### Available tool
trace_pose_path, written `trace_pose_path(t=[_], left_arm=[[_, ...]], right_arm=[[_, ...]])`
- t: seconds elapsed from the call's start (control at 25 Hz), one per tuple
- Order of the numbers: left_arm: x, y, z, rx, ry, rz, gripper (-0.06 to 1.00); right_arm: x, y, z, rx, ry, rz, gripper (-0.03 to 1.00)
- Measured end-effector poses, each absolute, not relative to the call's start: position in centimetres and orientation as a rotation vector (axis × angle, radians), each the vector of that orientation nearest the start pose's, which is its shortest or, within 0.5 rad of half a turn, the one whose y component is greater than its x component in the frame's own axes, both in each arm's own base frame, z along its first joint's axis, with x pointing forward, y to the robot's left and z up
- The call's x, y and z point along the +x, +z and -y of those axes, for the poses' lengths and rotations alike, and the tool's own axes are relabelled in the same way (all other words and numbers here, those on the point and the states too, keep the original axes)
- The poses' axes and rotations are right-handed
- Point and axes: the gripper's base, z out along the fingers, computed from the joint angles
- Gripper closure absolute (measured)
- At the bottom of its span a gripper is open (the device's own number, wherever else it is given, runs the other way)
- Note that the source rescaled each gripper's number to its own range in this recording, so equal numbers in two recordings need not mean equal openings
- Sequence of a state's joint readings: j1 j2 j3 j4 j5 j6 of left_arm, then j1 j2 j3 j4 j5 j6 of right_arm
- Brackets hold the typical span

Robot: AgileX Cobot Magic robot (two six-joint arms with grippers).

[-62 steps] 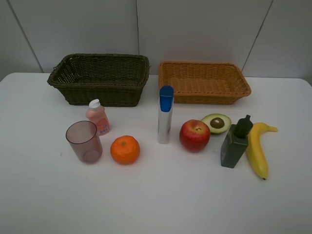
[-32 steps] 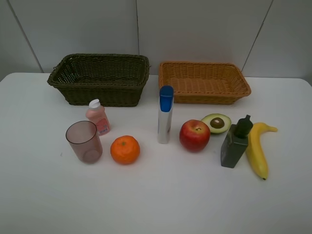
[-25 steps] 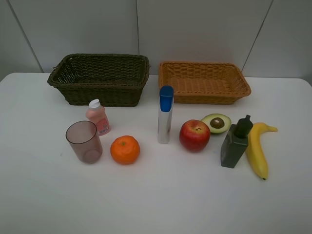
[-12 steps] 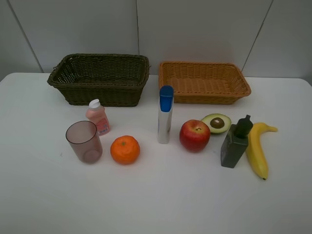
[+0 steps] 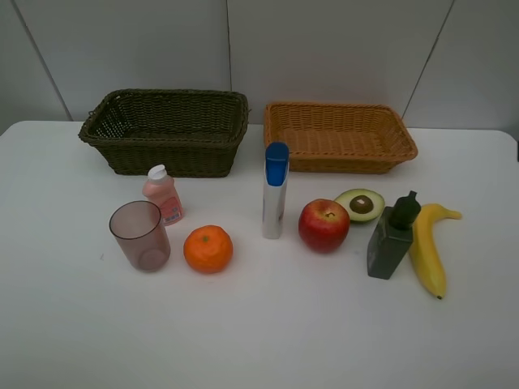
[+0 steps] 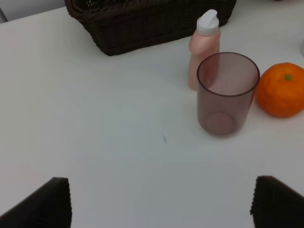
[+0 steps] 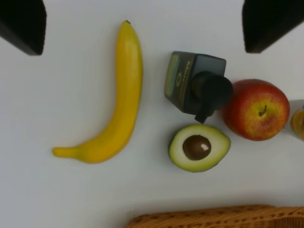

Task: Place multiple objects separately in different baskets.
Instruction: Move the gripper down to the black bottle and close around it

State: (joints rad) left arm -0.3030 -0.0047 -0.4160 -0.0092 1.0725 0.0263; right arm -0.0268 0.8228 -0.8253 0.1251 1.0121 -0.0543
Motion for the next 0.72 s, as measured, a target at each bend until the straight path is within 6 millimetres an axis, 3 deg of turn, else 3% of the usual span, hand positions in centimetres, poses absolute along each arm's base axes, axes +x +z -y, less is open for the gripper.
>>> trace_pose_path(t=[0.32,0.72], left_arm=[[0.2,25.3,0.1,0.351,-0.174,-2.111,-0.06],[0.2,25.3,0.1,0.351,-0.174,-2.111,-0.06]], right_arm=[[18.2,30.8,-2.8,-0.098,0.185,-2.606,0.18],[21.5,27.6,-5.1,-0.176,0.237,-2.703,0.19]])
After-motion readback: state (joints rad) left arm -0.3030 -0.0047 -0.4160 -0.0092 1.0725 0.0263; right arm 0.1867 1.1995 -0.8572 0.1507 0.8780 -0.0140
